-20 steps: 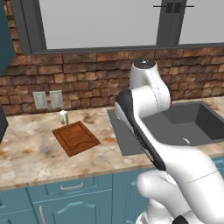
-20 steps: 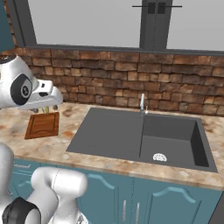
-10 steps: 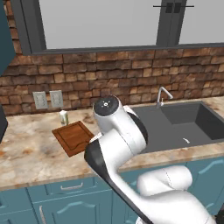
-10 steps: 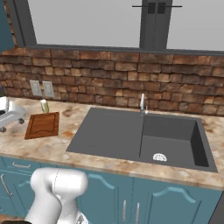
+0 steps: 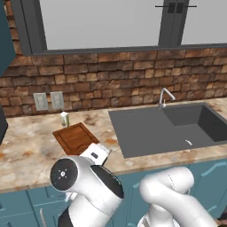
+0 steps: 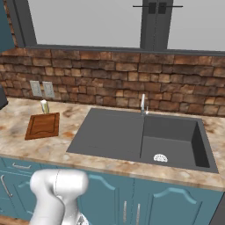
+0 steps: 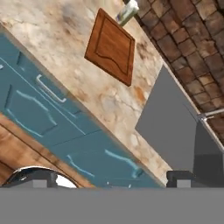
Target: Open the drawer on the left and place the cutting tools on the cutting board.
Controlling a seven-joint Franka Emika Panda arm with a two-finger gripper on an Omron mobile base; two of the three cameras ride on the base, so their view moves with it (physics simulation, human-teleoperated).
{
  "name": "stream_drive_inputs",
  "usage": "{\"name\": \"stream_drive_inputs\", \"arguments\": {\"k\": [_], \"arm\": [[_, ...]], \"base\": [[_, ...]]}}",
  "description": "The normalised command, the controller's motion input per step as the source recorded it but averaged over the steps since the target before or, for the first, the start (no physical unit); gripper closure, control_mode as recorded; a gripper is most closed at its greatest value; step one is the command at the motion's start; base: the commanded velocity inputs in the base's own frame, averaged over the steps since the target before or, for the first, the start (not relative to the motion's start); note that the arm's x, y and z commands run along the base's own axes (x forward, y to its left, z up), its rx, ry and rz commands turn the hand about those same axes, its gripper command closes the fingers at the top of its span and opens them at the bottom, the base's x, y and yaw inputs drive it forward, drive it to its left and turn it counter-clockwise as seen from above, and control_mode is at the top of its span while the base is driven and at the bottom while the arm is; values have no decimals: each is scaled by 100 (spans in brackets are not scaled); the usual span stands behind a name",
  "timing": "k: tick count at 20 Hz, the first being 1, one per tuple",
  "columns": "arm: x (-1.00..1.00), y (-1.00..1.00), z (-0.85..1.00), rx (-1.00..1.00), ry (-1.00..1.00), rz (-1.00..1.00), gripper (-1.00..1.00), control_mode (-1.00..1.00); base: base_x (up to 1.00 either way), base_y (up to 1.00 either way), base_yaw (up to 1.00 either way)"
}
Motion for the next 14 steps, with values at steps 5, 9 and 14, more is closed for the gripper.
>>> {"name": "stream_drive_inputs", "arguments": {"k": [5, 9, 14], "arm": [[-19, 25, -54, -20, -17, 28, -100, -100], [4, 0, -28, -4, -10, 6, -100, -100], [0, 0, -74, -21, -1, 0, -100, -100]], "base": [[0, 0, 0], [0, 0, 0], [0, 0, 0]]}}
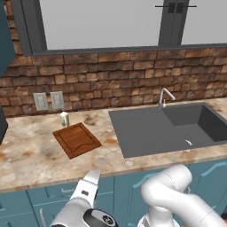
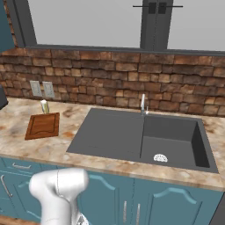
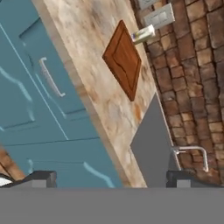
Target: Open the drawer on the left and place the cutting tools on the cutting board.
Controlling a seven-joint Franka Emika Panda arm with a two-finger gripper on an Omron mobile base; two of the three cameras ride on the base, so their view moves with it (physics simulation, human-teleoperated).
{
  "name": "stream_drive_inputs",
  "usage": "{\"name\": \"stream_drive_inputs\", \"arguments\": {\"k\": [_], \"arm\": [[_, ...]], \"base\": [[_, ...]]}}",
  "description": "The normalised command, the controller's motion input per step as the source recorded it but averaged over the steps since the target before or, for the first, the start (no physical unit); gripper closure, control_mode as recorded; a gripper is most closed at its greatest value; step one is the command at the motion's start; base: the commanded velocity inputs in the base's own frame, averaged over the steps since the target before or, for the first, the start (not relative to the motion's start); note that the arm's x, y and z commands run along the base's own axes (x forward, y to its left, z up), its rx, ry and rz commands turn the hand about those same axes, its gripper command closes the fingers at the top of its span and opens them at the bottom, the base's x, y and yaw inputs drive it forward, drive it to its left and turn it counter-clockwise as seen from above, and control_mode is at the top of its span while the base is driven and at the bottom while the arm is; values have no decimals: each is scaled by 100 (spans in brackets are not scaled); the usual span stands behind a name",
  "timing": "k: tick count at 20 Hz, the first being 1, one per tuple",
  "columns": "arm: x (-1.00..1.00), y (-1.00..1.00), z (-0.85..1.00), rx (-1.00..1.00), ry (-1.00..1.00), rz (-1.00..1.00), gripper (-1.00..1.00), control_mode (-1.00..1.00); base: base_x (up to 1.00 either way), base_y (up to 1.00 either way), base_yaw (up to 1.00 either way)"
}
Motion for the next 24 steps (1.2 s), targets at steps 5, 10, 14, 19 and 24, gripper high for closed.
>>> {"name": "stream_drive_inputs", "arguments": {"k": [5, 10, 14, 19, 24], "arm": [[20, 4, -66, -19, -6, 0, -100, -100], [32, 22, -60, -19, -17, 0, -100, -100], [29, 38, -63, -24, -20, 0, -100, -100], [46, 34, -44, -19, -13, 0, -100, -100], [60, 27, -33, -11, -3, 0, -100, -100]], "base": [[0, 0, 0], [0, 0, 0], [0, 0, 0], [0, 0, 0], [0, 0, 0]]}}
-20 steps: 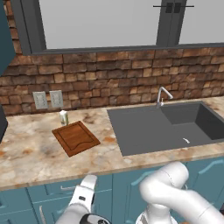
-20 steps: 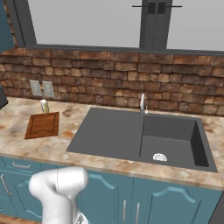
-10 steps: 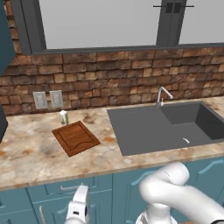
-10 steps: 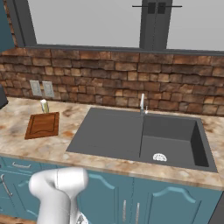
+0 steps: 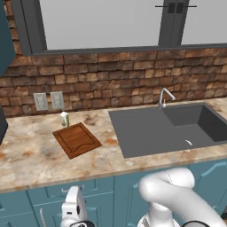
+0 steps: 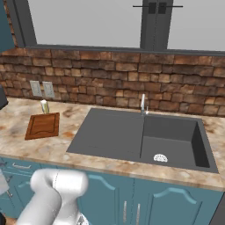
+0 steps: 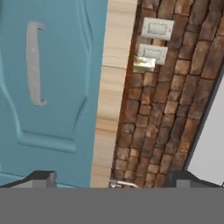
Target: Open the drawer on the left and place the cutting tools on the cutting board.
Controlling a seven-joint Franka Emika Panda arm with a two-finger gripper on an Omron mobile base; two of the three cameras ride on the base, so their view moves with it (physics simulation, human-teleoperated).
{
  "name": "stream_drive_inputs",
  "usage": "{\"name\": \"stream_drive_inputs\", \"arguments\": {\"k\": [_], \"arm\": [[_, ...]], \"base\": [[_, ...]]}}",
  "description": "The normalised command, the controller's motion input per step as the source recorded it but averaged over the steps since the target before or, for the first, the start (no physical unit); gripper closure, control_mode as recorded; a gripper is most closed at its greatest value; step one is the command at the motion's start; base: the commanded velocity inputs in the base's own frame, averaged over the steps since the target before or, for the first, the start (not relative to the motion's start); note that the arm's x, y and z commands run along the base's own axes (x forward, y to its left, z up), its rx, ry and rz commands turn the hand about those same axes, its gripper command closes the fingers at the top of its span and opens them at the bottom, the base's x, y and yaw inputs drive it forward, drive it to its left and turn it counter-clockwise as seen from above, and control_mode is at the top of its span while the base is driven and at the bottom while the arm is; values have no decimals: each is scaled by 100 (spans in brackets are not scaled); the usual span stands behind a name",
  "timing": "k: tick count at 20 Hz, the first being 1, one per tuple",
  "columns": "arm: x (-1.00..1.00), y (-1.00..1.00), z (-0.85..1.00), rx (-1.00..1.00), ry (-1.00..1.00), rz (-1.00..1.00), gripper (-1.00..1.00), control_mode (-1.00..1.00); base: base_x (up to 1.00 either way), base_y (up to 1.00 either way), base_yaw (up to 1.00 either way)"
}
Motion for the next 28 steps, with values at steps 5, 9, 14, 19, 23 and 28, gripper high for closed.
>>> {"name": "stream_drive_inputs", "arguments": {"k": [5, 9, 14, 19, 23, 28], "arm": [[37, 27, -64, -11, -3, 1, -100, -100], [41, 27, -54, -4, -5, 2, -100, -100], [46, 20, -47, 0, -6, 0, -100, -100], [43, 13, -52, 0, -6, 0, -100, -100], [44, 20, -32, 0, -6, 0, -100, -100], [34, 22, -26, 1, -3, 0, -100, -100]], "base": [[0, 0, 0], [0, 0, 0], [0, 0, 0], [0, 0, 0], [0, 0, 0], [0, 0, 0]]}}
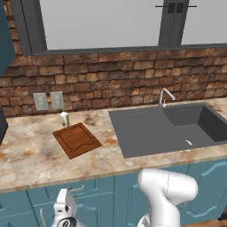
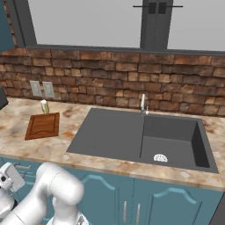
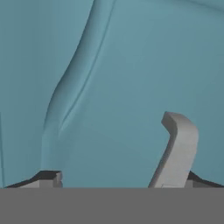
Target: Open the drawer on the left and place the cutting tools on the cutting board.
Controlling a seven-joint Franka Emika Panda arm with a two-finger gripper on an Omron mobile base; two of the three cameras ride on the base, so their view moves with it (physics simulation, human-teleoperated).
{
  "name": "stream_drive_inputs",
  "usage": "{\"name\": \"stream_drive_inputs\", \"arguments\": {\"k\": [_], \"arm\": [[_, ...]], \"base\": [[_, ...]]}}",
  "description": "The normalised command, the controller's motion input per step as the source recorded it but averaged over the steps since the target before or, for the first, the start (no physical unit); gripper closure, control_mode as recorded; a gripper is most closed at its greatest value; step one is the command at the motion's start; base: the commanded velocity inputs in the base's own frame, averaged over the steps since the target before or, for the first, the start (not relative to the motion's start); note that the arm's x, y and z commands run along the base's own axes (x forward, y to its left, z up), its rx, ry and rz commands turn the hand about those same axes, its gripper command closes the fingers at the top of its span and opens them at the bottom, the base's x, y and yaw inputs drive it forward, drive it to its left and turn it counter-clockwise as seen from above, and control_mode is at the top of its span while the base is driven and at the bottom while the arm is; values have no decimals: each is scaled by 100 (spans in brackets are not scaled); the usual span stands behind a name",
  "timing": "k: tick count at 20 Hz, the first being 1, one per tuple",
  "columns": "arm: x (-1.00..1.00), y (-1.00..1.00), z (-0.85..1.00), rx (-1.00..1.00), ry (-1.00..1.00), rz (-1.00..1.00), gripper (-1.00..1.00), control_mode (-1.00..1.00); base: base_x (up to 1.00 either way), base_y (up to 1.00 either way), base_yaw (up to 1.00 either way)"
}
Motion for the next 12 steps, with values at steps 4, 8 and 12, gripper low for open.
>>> {"name": "stream_drive_inputs", "arguments": {"k": [4, 8, 12], "arm": [[9, 5, -2, 0, -1, 0, 100, -100], [-10, 0, 0, 0, 0, 0, 100, -100], [-58, -4, 0, 0, -2, 0, 100, -100]], "base": [[0, 0, 0], [0, 0, 0], [0, 0, 0]]}}
